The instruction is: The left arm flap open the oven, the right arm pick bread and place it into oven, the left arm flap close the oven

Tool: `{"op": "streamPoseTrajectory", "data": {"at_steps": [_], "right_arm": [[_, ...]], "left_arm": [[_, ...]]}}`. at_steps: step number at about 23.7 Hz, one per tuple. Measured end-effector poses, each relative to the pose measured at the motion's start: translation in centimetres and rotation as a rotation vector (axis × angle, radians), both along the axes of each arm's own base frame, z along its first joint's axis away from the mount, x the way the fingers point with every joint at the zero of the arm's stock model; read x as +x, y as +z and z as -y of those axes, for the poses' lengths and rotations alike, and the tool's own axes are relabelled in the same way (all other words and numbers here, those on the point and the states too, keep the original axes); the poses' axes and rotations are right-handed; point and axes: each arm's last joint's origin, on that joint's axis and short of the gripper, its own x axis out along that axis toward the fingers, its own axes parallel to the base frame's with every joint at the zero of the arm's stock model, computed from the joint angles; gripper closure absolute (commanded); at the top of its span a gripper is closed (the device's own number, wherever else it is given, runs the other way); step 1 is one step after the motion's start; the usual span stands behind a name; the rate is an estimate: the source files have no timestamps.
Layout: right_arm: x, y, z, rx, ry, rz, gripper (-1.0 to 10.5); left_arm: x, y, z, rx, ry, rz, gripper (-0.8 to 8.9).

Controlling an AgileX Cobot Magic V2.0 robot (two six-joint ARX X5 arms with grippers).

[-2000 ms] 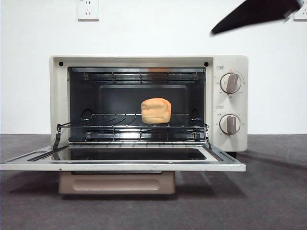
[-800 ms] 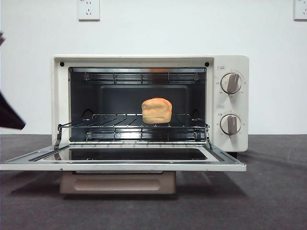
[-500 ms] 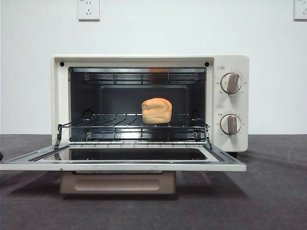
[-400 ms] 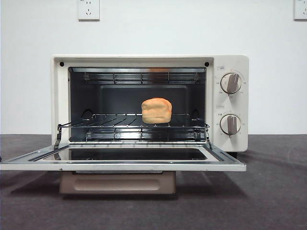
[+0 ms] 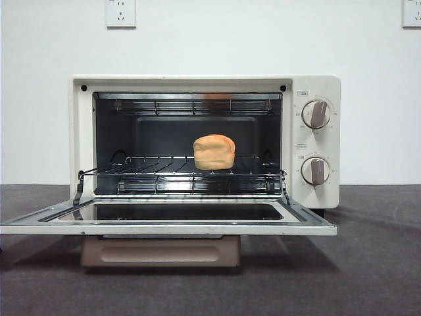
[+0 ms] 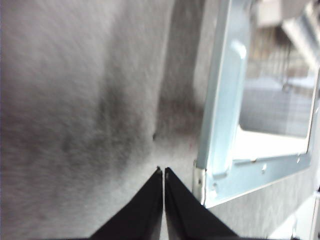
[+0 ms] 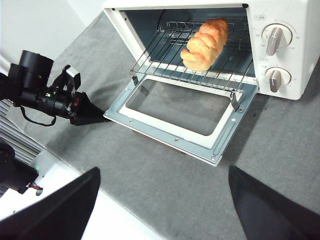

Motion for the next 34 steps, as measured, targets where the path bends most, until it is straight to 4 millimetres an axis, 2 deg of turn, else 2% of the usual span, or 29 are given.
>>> {"op": "streamPoseTrajectory", "data": {"at_steps": [10,21,34], "right_arm": [[0.0,0.0,0.0,0.004,-0.003,-0.004,5.4],[0.0,0.0,0.0,0.016,-0.01,-0.019,5.4],[0.0,0.0,0.0,0.032,-0.021,-0.037,5.4]], "left_arm": [[0.6,-0.5,0.5,-0.041,-0.028,0.006,8.06],[0.8,-0.1,0.6,-0.126,-0.034,-0.009,8.06],[4.9,6.2,0.7,-0.192,-0.008,0.209,8.06]]}}
